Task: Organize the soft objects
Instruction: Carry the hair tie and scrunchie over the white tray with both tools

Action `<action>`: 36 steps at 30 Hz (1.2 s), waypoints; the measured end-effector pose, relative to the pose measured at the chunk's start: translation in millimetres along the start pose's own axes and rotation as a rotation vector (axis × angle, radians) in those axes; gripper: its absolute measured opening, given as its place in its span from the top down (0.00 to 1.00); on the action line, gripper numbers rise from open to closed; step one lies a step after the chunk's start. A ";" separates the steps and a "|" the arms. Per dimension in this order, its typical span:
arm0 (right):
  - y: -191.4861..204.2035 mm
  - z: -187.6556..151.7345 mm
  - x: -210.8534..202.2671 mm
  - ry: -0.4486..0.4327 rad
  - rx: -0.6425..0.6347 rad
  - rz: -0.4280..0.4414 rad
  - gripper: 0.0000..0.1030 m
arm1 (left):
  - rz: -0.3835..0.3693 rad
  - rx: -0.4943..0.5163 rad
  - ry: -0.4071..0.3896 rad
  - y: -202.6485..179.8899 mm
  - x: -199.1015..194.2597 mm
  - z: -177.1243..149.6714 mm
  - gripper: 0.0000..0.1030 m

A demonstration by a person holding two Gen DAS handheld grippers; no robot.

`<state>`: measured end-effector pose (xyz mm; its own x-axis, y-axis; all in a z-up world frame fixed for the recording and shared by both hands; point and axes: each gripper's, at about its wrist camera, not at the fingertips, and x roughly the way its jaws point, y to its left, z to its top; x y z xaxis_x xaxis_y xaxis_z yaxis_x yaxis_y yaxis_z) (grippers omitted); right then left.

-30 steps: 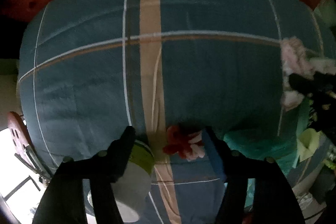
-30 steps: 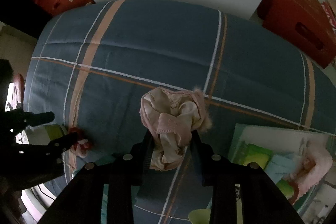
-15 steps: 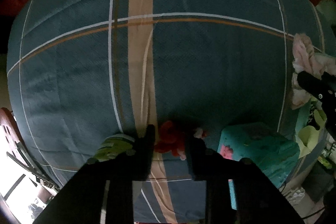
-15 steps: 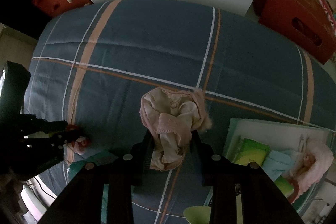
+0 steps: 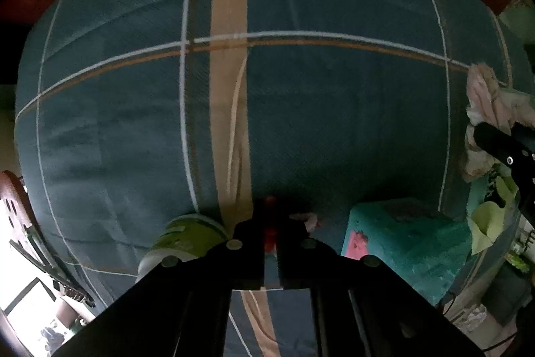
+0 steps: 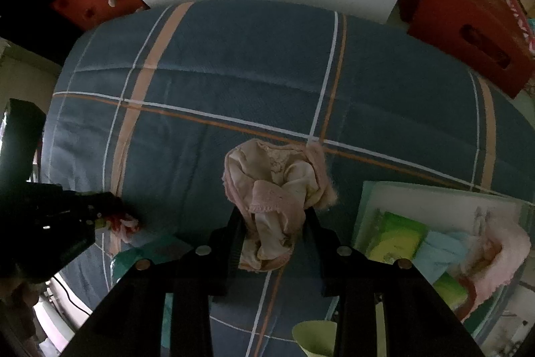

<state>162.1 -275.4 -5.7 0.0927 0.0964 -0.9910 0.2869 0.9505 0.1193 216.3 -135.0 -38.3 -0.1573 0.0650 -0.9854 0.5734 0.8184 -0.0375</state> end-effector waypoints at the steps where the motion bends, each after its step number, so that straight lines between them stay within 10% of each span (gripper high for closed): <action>1: -0.3 -1.9 -3.2 -0.005 0.000 0.001 0.65 | -0.001 -0.005 -0.008 0.5 -4.2 -1.7 0.96; 20: -13.6 -75.2 -107.0 -0.163 -0.063 0.010 0.65 | -0.035 -0.043 -0.224 -4.2 -108.6 -44.1 0.96; 36: -108.6 -144.6 -86.4 -0.101 0.088 -0.046 0.65 | -0.195 0.161 -0.327 -154.4 -121.0 -71.6 0.96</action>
<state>-14.9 -344.3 58.3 0.1717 0.0189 -0.9850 0.3749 0.9233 0.0831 89.2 -228.3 98.6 -0.0264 -0.2887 -0.9570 0.6809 0.6958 -0.2287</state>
